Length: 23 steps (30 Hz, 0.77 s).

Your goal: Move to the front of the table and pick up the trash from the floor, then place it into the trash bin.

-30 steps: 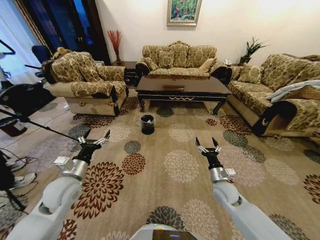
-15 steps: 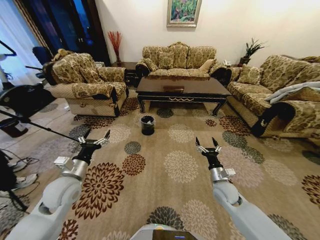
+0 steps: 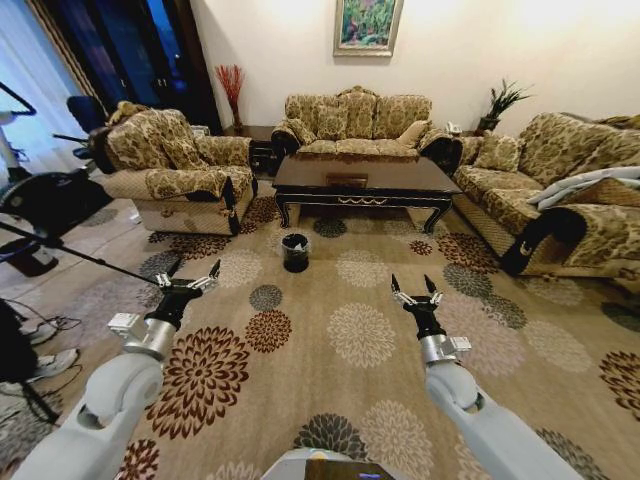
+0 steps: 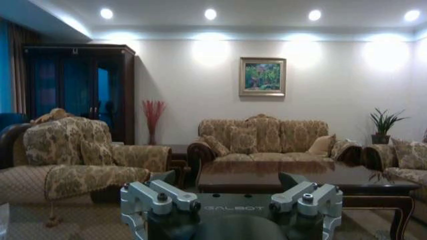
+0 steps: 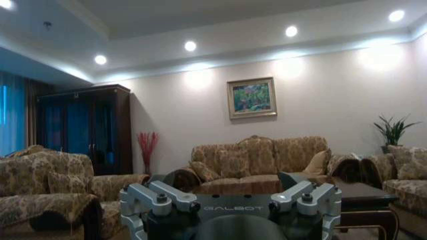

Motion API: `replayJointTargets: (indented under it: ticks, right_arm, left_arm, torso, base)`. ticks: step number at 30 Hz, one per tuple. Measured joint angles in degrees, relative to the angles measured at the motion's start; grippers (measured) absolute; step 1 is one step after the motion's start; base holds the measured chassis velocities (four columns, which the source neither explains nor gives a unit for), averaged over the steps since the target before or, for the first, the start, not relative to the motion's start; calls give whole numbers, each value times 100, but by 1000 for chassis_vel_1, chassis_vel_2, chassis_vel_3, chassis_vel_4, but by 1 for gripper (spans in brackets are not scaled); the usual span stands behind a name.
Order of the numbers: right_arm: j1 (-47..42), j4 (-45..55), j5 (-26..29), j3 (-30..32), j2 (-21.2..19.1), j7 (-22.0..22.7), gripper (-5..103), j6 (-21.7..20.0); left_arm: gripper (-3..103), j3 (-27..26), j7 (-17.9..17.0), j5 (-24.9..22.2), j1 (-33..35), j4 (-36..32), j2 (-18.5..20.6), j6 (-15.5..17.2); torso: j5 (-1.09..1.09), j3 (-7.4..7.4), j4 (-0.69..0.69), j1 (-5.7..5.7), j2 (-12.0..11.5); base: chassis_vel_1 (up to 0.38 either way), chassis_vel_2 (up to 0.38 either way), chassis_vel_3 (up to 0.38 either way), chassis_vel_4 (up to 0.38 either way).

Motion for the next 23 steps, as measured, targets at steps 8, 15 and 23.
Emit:
replayJointTargets:
  ticks: [8, 15, 23]
  right_arm:
    - [0, 0, 0, 0, 0, 0, 100, 0]
    - [0, 0, 0, 0, 0, 0, 100, 0]
    - [0, 0, 0, 0, 0, 0, 100, 0]
  left_arm:
    - [100, 0, 0, 0, 0, 0, 0, 0]
    - [100, 0, 0, 0, 0, 0, 0, 0]
    - [100, 0, 0, 0, 0, 0, 0, 0]
  torso:
    - [0, 116, 0, 87, 204]
    - [0, 118, 0, 88, 205]
    - [0, 104, 0, 76, 180]
  base:
    - [0, 0, 0, 0]
    - [0, 0, 0, 0]
    - [0, 0, 0, 0]
